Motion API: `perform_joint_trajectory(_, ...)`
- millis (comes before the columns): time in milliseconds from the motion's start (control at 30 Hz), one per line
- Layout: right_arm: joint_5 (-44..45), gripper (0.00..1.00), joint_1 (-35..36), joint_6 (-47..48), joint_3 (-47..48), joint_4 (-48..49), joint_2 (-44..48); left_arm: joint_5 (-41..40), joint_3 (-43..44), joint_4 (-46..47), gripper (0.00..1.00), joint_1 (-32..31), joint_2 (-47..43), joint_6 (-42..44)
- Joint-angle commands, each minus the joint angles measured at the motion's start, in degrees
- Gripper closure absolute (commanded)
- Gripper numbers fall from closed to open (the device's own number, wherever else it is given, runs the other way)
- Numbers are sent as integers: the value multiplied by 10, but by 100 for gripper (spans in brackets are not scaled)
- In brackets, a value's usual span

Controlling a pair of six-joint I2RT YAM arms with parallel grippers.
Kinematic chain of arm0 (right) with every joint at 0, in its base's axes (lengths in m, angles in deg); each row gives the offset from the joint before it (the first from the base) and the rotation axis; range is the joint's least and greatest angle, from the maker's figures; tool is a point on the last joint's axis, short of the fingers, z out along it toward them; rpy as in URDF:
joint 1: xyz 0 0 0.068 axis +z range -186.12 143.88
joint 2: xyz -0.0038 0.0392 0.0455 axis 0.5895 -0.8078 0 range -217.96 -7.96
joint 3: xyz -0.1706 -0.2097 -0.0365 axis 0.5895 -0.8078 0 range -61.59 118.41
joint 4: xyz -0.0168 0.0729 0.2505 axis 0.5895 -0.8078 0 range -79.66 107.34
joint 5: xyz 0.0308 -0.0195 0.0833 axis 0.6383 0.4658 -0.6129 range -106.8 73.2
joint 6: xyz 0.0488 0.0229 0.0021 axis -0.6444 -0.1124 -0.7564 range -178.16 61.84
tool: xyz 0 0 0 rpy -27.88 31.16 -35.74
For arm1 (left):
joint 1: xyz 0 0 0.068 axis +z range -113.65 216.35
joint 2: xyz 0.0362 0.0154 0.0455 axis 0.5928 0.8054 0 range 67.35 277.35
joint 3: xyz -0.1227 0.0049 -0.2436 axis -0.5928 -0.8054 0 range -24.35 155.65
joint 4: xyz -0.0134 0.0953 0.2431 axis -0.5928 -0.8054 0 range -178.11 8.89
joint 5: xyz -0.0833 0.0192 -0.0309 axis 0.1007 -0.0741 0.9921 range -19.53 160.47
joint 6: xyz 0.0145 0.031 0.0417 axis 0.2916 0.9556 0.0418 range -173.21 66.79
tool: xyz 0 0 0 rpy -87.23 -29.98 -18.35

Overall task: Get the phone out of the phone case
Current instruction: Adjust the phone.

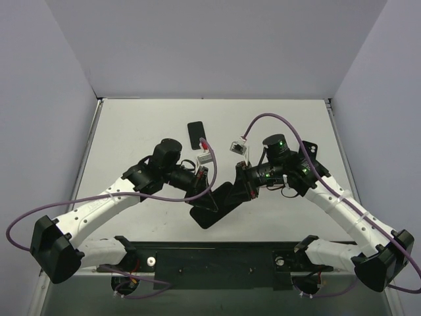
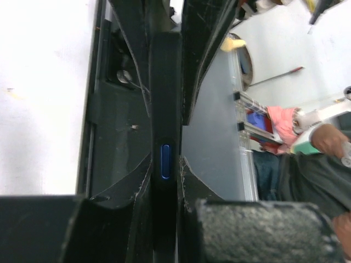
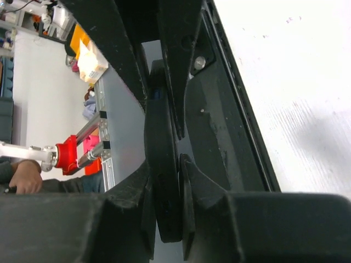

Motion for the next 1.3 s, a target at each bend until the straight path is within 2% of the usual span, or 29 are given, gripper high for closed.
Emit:
perform_joint_trajectory(0, -10, 99, 15, -54, -15, 95, 0, 0, 53, 38, 100, -4, -14, 2)
perform_joint_trajectory(33, 1, 100, 15, -62, -19, 102, 3, -27, 57, 35, 100, 0, -16, 3)
perform_joint_trajectory(67, 43, 100, 15, -65, -20, 110, 11, -50, 58, 27, 88, 8, -23, -5)
perform_joint_trajectory(100, 67, 100, 14, -80, -26, 114, 16, -89, 54, 25, 82, 16, -28, -10)
perform_joint_trajectory(133, 109, 100, 12, -96, -34, 153, 31, -102, 49, 38, 68, 41, -40, -35)
perform_joint_trajectory(167, 128, 100, 8, -148, -57, 180, 40, -122, 34, 55, 62, 52, -46, -57)
perform_joint_trajectory(200, 160, 100, 2, -178, -71, 261, 56, -134, 28, 81, 51, 86, -61, -93)
perform_joint_trajectory(233, 172, 100, 0, -245, -106, 302, 66, -161, 10, 101, 46, 101, -70, -120)
perform_joint_trajectory(267, 190, 100, -3, -282, -125, 402, 81, -173, -1, 138, 40, 139, -86, -176)
perform_joint_trajectory(300, 203, 100, -4, -341, -154, 485, 88, -196, -25, 180, 39, 158, -97, -202)
perform_joint_trajectory(333, 227, 100, -5, -362, -167, 519, 95, -220, -35, 184, 36, 188, -119, -255)
perform_joint_trajectory(400, 260, 100, -8, -409, -188, 568, 105, -298, -83, 217, 29, 214, -169, -317)
perform_joint_trajectory(467, 304, 100, -8, -438, -203, 597, 120, -377, -129, 239, 26, 213, -208, -376)
perform_joint_trajectory(533, 355, 100, -8, -456, -222, 619, 136, -399, -169, 297, 26, 207, -209, -447)
perform_joint_trajectory(600, 400, 100, -4, -468, -233, 635, 145, -401, -228, 404, 25, 193, -195, -540)
perform_joint_trajectory(667, 430, 100, 0, -479, -241, 663, 148, -427, -261, 515, 23, 170, -182, -595)
perform_joint_trajectory(700, 444, 100, 3, -487, -243, 680, 144, -454, -266, 562, 22, 161, -177, -603)
perform_joint_trajectory(800, 473, 100, 14, -523, -265, 742, 138, -505, -262, 595, 21, 117, -162, -616)
perform_joint_trajectory(867, 485, 100, 22, -534, -269, 784, 129, -517, -249, 616, 21, 97, -144, -608)
perform_joint_trajectory(1000, 490, 100, 38, -534, -272, 798, 120, -528, -228, 664, 23, 81, -107, -607)
perform_joint_trajectory(1133, 501, 100, 60, -528, -283, 804, 120, -518, -209, 715, 31, 80, -73, -613)
perform_joint_trajectory(1267, 507, 100, 88, -513, -291, 804, 122, -522, -207, 733, 55, 81, -58, -608)
